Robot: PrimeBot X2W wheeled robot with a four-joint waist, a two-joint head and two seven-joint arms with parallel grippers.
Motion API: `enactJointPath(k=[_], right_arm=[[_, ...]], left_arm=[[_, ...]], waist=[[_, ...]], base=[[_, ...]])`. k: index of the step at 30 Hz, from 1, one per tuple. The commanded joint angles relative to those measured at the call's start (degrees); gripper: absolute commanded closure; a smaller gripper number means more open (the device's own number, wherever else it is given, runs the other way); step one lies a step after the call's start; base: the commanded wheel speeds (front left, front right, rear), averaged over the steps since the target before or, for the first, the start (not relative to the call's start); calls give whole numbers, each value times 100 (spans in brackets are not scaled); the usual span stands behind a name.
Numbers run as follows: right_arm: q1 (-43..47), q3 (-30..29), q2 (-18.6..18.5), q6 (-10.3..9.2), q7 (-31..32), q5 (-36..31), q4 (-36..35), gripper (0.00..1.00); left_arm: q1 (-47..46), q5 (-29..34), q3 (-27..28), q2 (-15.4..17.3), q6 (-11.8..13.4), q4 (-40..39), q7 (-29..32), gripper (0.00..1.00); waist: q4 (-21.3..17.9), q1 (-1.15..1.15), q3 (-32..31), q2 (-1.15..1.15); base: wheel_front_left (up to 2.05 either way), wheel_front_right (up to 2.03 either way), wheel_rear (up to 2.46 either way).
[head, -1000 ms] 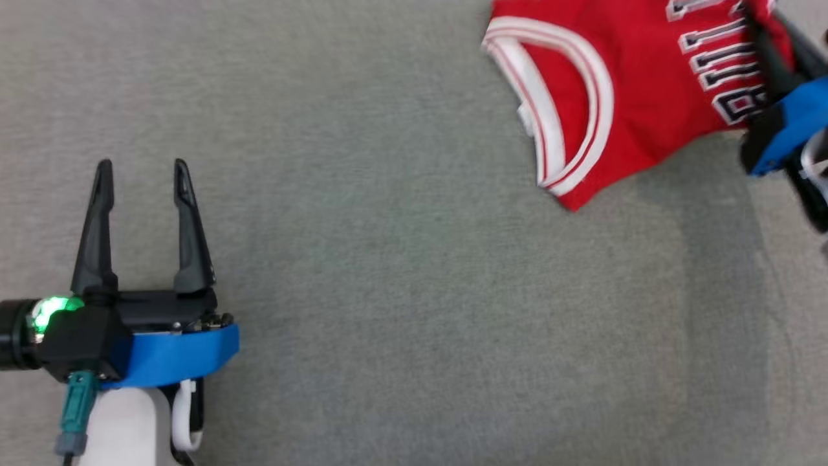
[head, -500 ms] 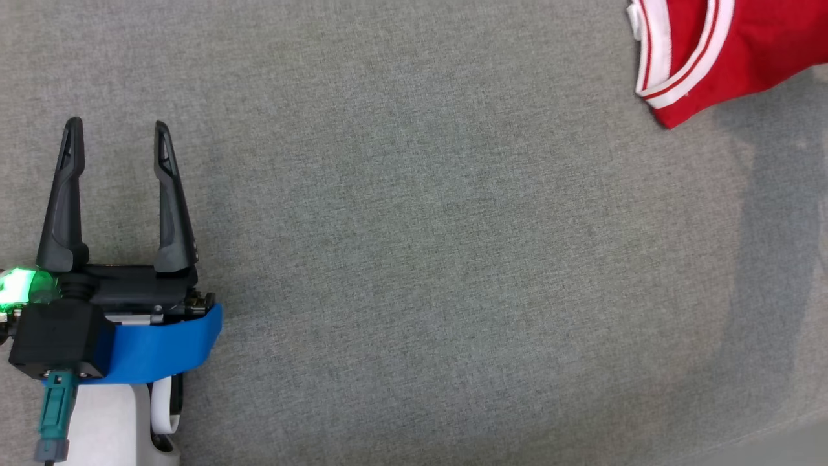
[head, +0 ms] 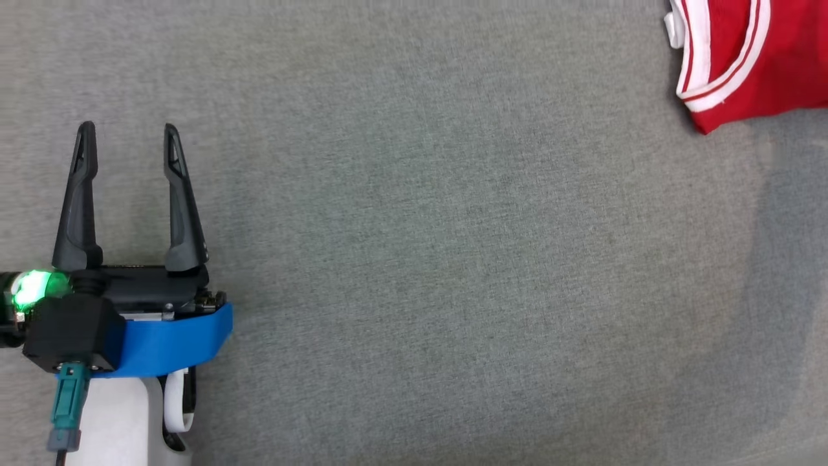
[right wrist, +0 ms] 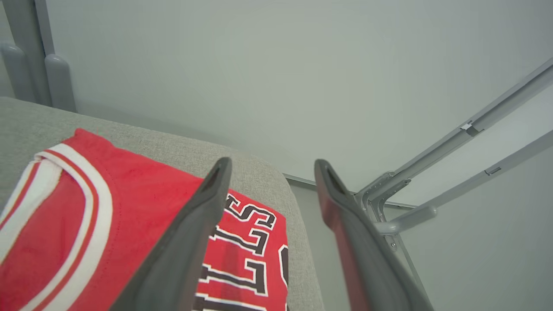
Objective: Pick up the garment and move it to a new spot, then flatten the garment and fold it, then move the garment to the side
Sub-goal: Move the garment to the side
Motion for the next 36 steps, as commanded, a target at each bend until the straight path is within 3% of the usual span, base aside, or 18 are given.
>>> enactJointPath(k=[1,4,15,36], right_arm=[[-37,-26,54,2,-39,-34,-19,0],[211,-175,288,2,-95,121,-281,0],[2330,-739,1308,2,-94,-62,-2486,0],[6273,-1578,2858,3,-94,-451,-4270,0]], left_arm=[[-19,-50,32,-12,30,16,-15,0],[167,-111,54,-36,52,163,-14,0],[804,-327,197,-222,60,678,-15,0],[1637,-494,372,-437,-124,1627,-15,0]], waist=[[2,0,-66,-1],[99,0,-367,-1],[556,0,-1618,-1],[1026,0,-2894,-1]], base=[[0,0,0],[0,0,0],[0,0,0],[0,0,0]])
